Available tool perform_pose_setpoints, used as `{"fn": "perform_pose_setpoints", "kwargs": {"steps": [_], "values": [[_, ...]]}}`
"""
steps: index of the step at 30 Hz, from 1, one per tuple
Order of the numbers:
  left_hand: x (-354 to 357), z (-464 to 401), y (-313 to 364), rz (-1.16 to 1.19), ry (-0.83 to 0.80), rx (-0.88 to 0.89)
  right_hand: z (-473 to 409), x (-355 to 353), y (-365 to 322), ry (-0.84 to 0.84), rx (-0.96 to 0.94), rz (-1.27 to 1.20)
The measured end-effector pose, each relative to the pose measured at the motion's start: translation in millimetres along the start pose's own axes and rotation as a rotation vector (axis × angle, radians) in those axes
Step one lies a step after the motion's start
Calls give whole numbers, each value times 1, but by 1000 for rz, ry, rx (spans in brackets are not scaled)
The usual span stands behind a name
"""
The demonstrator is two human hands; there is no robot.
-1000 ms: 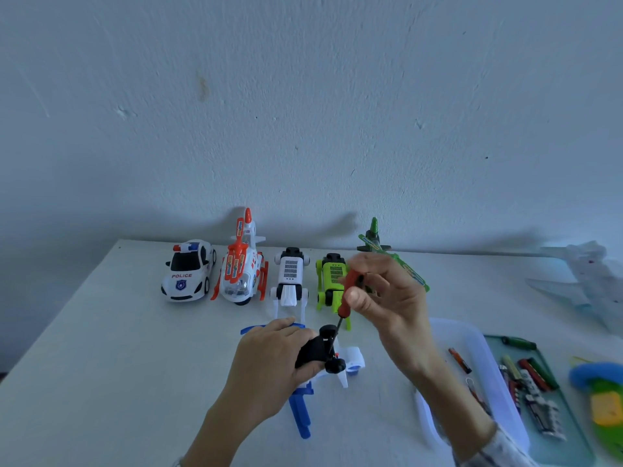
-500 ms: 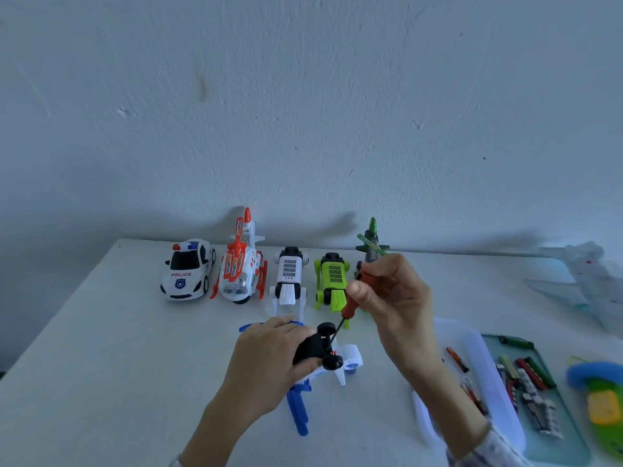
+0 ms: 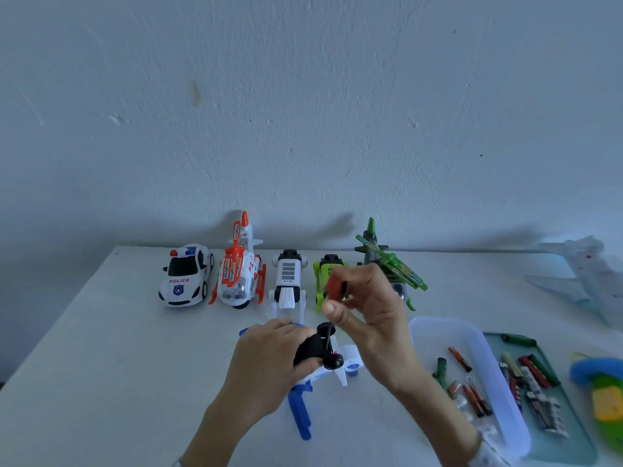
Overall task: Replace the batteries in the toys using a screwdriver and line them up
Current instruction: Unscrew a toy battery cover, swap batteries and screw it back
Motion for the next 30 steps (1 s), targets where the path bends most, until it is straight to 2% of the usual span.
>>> {"fn": "perform_pose_setpoints", "kwargs": {"steps": [6, 13, 21, 25, 28, 30], "values": [[-5, 1, 3, -9, 38, -3, -8, 16, -2, 88, -6, 125], [-2, 3, 4, -31, 25, 19, -13, 16, 0, 50, 42, 52], [0, 4, 2, -48, 31, 25, -15, 1, -8, 185, 55, 12], [0, 4, 3, -44, 56, 32, -13, -6, -6, 147, 106, 30], [2, 3, 1, -30, 33, 30, -7, -12, -4, 138, 130, -102], [3, 2, 0, -22, 27, 23, -5, -16, -3, 165, 101, -101]]}}
Point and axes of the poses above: each hand's wrist, its own z-axis away from the middle knuckle, its own x-axis out of the palm, y = z × x, the point moved 1 cm from there along -z, towards the middle knuckle, and after that the axes turned 9 degrees about -y, right-handed, at the moved point
